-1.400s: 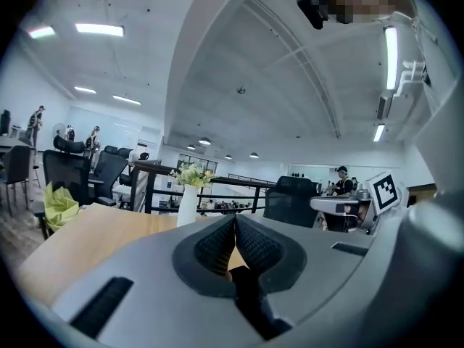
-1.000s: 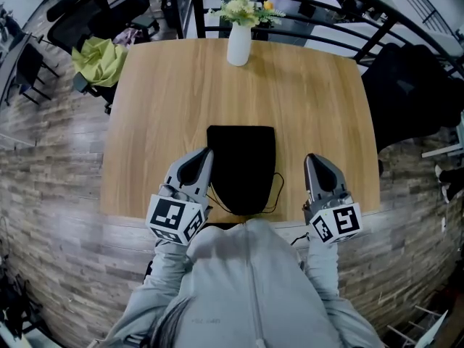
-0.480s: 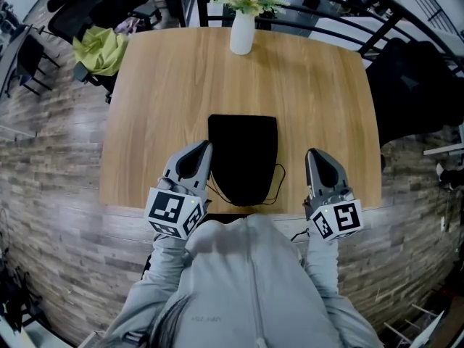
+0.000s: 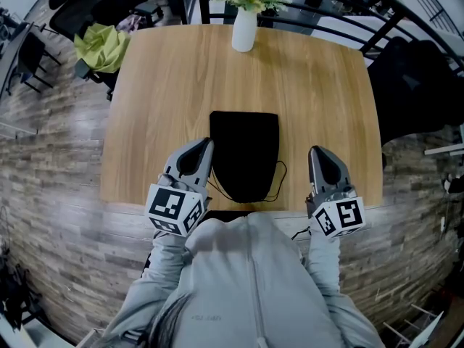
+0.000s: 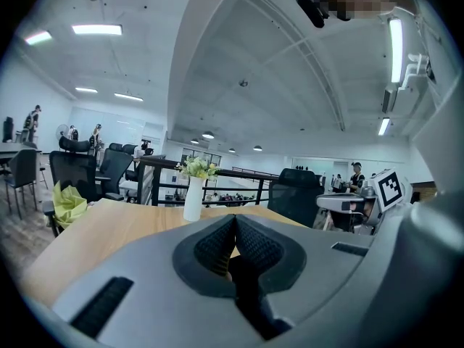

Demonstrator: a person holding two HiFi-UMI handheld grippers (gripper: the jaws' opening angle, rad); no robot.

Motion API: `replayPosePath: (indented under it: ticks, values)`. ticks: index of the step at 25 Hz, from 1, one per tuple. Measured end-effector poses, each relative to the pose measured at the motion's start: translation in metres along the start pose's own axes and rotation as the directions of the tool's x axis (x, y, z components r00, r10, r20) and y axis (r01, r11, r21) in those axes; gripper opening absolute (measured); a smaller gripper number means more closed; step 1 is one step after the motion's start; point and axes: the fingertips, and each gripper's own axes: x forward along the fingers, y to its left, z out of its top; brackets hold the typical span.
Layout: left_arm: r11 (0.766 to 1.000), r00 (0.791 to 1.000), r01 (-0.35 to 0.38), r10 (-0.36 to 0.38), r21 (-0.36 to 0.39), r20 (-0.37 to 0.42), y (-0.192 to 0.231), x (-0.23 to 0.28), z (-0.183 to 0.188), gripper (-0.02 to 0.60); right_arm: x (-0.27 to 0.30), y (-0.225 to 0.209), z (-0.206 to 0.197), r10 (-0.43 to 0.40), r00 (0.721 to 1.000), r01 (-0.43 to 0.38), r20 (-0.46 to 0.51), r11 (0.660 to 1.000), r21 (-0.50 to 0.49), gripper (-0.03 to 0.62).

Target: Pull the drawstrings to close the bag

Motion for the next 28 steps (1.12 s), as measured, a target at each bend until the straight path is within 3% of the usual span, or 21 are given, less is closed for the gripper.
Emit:
replayPosePath:
  ticks: [5, 28]
  values:
    - [1.000, 0.999, -0.014, 0.014, 0.001, -0.034, 0.003, 0.000, -0.006, 0.027, -0.001, 0.000, -0.003, -0.006, 1.000, 0.006, -0.006, 1.000, 0.010, 0.023]
    - [1.000, 0.999, -0.001, 0.000, -0.009, -0.044, 0.004, 0.007, -0.007, 0.027, -0.002, -0.009, -0.019, -0.041, 0.998, 0.043, -0.054, 0.998, 0.044, 0.021]
